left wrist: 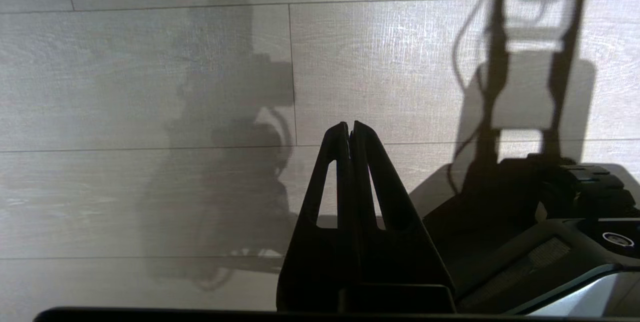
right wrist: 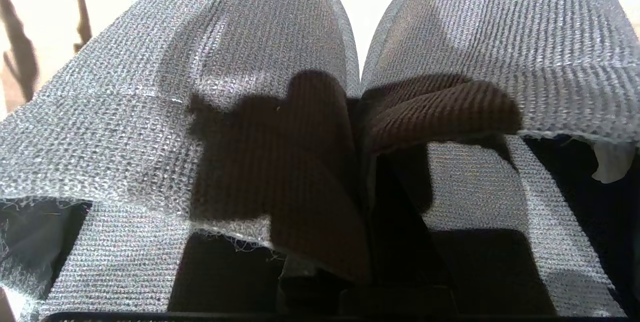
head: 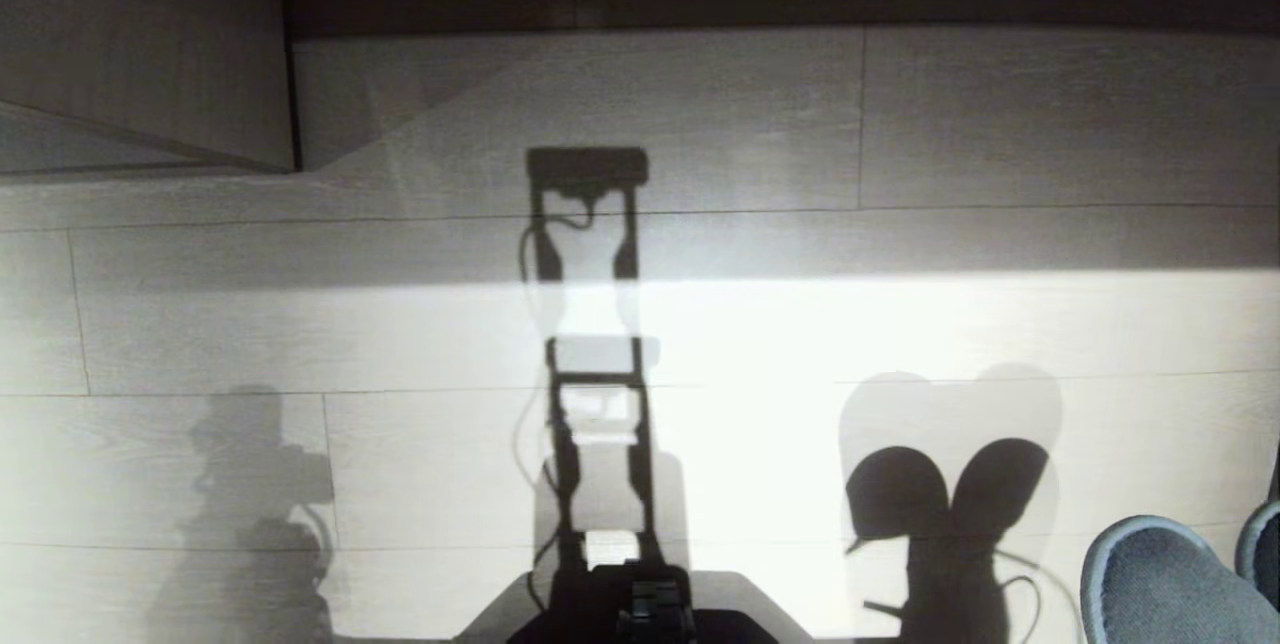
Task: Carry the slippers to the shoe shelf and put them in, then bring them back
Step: Place the slippers on the floor
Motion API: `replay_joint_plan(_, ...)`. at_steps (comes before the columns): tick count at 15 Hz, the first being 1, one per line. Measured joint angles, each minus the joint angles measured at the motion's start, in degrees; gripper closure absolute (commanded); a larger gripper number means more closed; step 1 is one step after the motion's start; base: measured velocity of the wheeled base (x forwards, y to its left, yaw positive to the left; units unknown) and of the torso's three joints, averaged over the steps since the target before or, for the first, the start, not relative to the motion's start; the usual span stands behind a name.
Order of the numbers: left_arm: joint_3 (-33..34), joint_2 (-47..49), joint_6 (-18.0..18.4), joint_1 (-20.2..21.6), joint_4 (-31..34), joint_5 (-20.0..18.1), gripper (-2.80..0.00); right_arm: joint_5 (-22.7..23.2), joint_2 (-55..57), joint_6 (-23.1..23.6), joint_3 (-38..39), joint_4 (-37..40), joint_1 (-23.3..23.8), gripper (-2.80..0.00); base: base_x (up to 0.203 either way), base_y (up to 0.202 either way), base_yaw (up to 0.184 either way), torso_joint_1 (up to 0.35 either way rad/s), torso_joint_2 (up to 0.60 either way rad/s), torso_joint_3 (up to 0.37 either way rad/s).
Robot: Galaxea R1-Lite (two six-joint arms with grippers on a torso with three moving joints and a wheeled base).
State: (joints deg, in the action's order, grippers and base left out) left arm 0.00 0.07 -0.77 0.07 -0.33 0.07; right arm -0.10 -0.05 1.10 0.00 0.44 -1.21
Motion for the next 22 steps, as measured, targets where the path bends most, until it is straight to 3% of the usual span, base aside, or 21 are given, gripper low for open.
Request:
replay_joint_plan(7,0.0,0.0,0.0,0.0,0.0,0.1,0.0,0.0,0.0,0.0,0.0,0.0,0.0,0.0,0.0,0.0,0.0,0.002,0.0,-0.161)
replay_joint_plan(22,0.0,0.0,0.0,0.0,0.1,0.0,0.0,0.0,0.0,0.0,0.0,0.0,0.0,0.0,0.0,0.0,0.0,0.0,0.0,-0.002)
